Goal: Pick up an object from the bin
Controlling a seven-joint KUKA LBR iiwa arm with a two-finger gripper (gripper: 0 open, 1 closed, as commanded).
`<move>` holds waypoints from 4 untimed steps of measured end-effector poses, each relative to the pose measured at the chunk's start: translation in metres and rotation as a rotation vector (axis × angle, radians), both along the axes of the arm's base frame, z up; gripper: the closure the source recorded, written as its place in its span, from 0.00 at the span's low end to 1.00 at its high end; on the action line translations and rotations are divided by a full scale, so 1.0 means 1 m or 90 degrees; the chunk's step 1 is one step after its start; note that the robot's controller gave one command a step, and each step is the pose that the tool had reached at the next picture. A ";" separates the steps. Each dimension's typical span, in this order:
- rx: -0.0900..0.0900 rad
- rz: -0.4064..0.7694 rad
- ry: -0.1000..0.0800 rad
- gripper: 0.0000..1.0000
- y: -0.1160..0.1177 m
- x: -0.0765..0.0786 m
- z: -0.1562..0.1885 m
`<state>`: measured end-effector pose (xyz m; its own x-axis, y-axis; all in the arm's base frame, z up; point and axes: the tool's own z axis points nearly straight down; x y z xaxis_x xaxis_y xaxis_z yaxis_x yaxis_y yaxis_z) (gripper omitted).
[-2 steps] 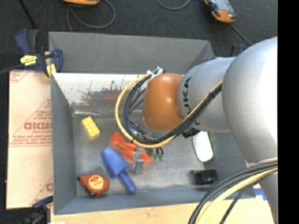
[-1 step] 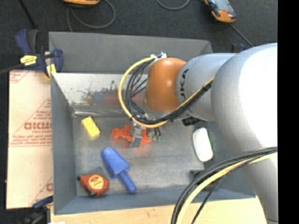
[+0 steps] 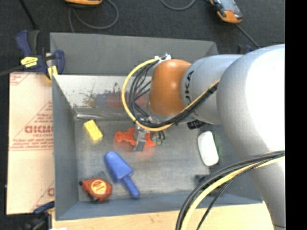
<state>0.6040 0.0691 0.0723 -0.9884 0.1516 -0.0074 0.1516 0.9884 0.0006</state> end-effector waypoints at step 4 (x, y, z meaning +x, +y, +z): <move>0.000 0.001 0.002 1.00 0.017 0.021 0.199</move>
Offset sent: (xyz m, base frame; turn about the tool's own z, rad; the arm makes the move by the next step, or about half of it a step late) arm 0.0057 0.0385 0.0084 0.0067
